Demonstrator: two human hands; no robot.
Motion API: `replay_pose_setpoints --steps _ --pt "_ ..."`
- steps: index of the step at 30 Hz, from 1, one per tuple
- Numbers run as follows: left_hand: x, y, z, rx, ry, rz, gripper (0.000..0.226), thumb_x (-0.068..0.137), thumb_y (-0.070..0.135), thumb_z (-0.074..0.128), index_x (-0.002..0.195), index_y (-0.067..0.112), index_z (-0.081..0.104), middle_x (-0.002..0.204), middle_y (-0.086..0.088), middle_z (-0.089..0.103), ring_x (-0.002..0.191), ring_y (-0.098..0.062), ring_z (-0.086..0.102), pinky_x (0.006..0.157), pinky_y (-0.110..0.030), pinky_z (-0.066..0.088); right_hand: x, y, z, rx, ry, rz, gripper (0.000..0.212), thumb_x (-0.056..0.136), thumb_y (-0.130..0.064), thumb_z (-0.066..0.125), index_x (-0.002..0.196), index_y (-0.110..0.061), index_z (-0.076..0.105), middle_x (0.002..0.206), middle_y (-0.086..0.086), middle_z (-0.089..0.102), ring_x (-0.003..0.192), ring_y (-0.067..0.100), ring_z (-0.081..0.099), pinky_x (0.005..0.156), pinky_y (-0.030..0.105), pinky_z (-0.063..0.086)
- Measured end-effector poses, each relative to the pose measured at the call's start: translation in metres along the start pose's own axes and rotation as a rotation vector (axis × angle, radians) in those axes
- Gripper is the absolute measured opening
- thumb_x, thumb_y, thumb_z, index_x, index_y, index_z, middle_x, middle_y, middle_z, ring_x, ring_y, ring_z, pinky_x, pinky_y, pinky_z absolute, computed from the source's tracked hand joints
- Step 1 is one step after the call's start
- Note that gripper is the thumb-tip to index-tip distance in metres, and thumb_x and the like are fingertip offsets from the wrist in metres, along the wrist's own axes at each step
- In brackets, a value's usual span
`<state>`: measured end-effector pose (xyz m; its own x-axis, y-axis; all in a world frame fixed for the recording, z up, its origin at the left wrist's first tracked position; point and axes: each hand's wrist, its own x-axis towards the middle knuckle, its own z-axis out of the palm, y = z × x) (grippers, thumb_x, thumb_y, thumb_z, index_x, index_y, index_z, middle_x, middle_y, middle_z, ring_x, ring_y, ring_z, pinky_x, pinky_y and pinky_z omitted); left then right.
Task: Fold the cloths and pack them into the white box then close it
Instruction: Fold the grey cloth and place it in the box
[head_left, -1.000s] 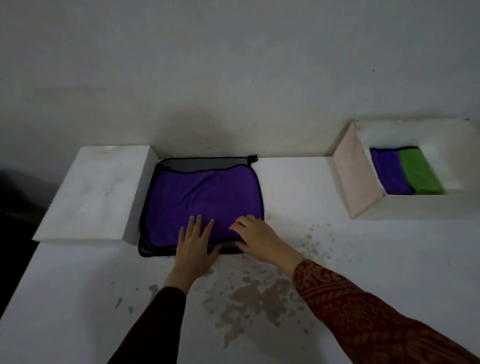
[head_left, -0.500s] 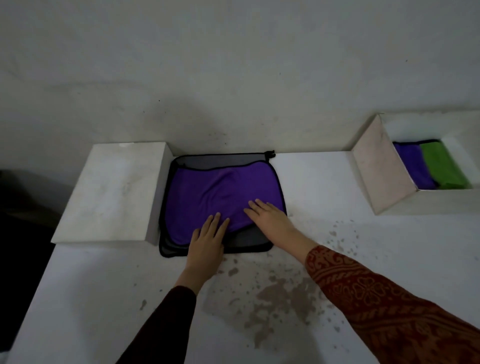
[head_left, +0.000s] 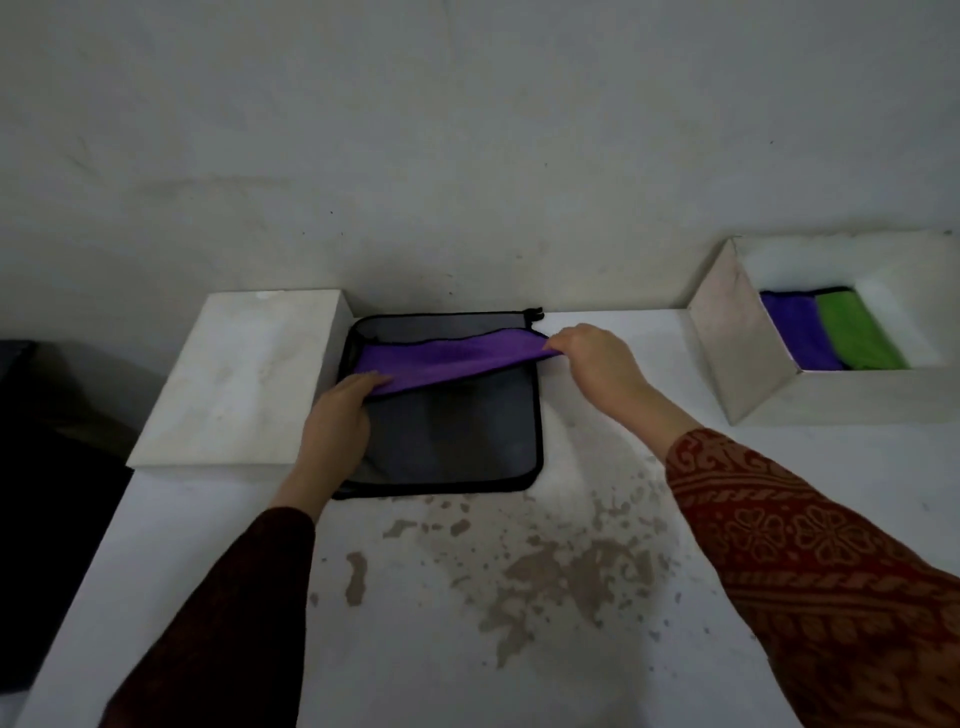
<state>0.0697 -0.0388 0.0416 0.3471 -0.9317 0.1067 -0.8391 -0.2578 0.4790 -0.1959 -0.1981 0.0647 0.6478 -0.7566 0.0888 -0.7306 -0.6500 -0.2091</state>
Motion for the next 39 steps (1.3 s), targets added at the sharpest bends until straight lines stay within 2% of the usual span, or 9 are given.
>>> replay_pose_setpoints --steps 4,9,12,18,22,25,28,33,39 --pt "-0.041 0.042 -0.008 -0.077 -0.029 0.109 0.052 0.079 -0.017 0.041 0.122 0.006 0.060 0.130 -0.017 0.057 0.118 -0.033 0.054 0.101 -0.029 0.037 -0.054 0.024 -0.028 0.037 -0.004 0.004 0.041 0.078 0.010 0.044 0.106 -0.009 0.066 0.100 0.015 0.066 0.094 0.030 0.058 0.078 0.037 0.044" --pt "-0.135 0.071 0.021 -0.178 -0.222 0.168 0.048 0.084 -0.016 0.040 0.119 0.008 0.063 0.125 -0.011 0.062 0.115 -0.025 0.057 0.099 -0.013 0.033 -0.192 0.048 -0.024 0.143 -0.202 0.043 0.042 0.081 0.002 0.047 0.114 -0.015 0.065 0.112 0.017 0.065 0.102 0.029 0.061 0.087 0.032 0.046" --pt "-0.197 0.071 0.040 -0.186 -0.470 0.140 0.048 0.089 -0.009 0.037 0.121 0.017 0.062 0.127 -0.005 0.062 0.119 -0.020 0.057 0.104 -0.025 0.040 -0.275 0.047 -0.005 0.265 -0.385 0.110 0.034 0.090 -0.016 0.042 0.114 -0.023 0.065 0.118 0.007 0.064 0.107 0.021 0.058 0.088 0.023 0.040" --pt "-0.262 0.078 0.047 -0.108 -0.656 0.059 0.041 0.097 0.008 0.036 0.126 0.029 0.056 0.127 0.001 0.061 0.115 -0.015 0.058 0.095 -0.022 0.044 -0.362 0.056 0.027 0.371 -0.485 -0.002 0.049 0.090 0.002 0.041 0.128 -0.026 0.054 0.121 0.002 0.064 0.105 0.015 0.061 0.098 0.027 0.046" --pt "-0.252 0.076 0.043 -0.153 -0.585 0.009 0.033 0.096 0.011 0.044 0.119 0.026 0.062 0.111 0.001 0.067 0.101 -0.012 0.062 0.086 -0.021 0.047 -0.347 0.062 0.021 0.574 -0.318 0.135 0.045 0.083 0.011 0.044 0.108 -0.019 0.067 0.102 -0.002 0.068 0.086 -0.004 0.060 0.076 0.001 0.041" --pt "-0.224 0.070 0.042 -0.244 -0.474 -0.132 0.015 0.092 0.015 0.054 0.094 0.020 0.068 0.079 -0.004 0.071 0.074 -0.012 0.065 0.071 -0.025 0.050 -0.316 0.076 0.022 0.649 -0.087 0.310 0.038 0.078 0.013 0.052 0.095 -0.015 0.071 0.093 0.002 0.070 0.086 0.015 0.065 0.077 0.013 0.045" --pt "-0.192 0.069 0.047 -0.288 -0.337 -0.259 0.013 0.089 0.023 0.059 0.077 0.020 0.063 0.063 -0.012 0.066 0.061 -0.022 0.060 0.060 -0.028 0.043 -0.282 0.088 0.031 0.679 -0.007 0.481 0.019 0.081 0.000 0.062 0.093 -0.011 0.071 0.091 0.014 0.072 0.087 0.030 0.066 0.076 0.030 0.048" --pt "-0.153 0.078 0.066 -0.262 -0.216 -0.372 0.018 0.089 0.025 0.058 0.084 0.009 0.064 0.068 -0.007 0.061 0.066 -0.021 0.057 0.058 -0.028 0.041 -0.243 0.095 0.047 0.608 -0.003 0.635 0.015 0.083 -0.013 0.066 0.095 -0.005 0.068 0.096 0.017 0.071 0.087 0.024 0.063 0.065 0.014 0.041" --pt "-0.157 0.083 0.095 -0.120 -0.328 -0.565 0.041 0.083 0.033 0.064 0.105 0.000 0.052 0.094 -0.012 0.058 0.095 -0.033 0.058 0.075 -0.035 0.043 -0.249 0.079 0.060 0.352 -0.235 0.756 0.037 0.079 -0.031 0.068 0.103 -0.004 0.058 0.107 0.016 0.061 0.096 0.032 0.059 0.068 0.030 0.041"
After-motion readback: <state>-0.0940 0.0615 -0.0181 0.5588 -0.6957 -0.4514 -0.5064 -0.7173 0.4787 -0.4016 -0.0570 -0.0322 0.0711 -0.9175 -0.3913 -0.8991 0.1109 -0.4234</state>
